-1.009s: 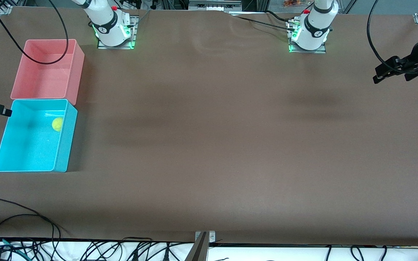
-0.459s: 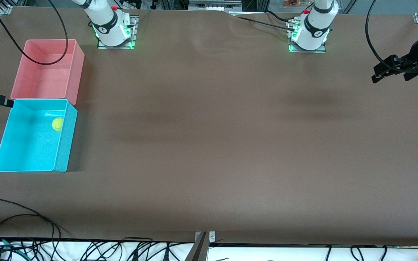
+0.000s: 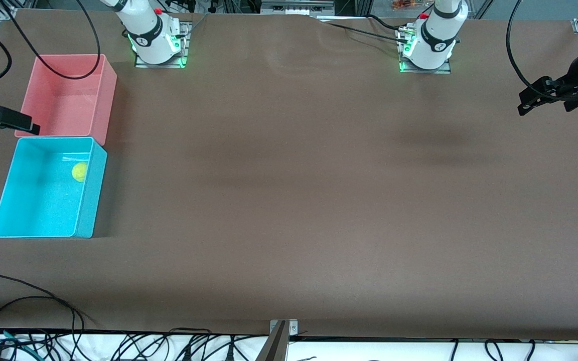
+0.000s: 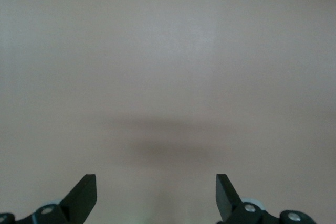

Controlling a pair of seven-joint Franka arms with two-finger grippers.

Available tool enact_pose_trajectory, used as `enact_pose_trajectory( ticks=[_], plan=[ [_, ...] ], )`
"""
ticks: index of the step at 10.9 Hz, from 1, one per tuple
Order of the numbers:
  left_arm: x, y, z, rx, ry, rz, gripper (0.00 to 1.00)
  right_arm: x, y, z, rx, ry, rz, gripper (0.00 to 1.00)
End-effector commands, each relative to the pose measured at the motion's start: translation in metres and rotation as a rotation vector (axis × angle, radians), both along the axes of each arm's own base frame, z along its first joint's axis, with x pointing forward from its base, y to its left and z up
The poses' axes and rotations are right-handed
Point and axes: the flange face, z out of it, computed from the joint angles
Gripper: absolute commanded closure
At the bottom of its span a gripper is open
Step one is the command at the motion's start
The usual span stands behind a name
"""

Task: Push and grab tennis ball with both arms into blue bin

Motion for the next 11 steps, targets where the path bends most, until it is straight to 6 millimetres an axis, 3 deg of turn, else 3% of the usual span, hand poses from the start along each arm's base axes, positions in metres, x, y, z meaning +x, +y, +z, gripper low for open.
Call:
enact_pose_trajectory(
  ticks=[1,3,4,7,11],
  plan=[
    [0.001,-0.002,0.006,0.024,0.001,0.001,0.0,-0.028,0.006,0.006,0.009,-0.054,0.003,0.0],
    [0.0,-0.004,0.007,0.026,-0.001,-0.002,0.0,-0.035,-0.001,0.016,0.009,-0.07,-0.014,0.0],
    [0.0,-0.004,0.007,0.026,-0.001,-0.002,0.0,-0.034,-0.015,0.011,0.015,-0.063,-0.046,0.0],
    [0.0,-0.014,0.012,0.061,-0.013,-0.028,0.0,-0.035,-0.022,0.009,-0.028,-0.053,-0.039,0.0],
    [0.0,-0.011,0.012,0.069,-0.011,-0.024,0.0,-0.042,-0.035,0.033,-0.083,-0.065,-0.044,0.0]
  ],
)
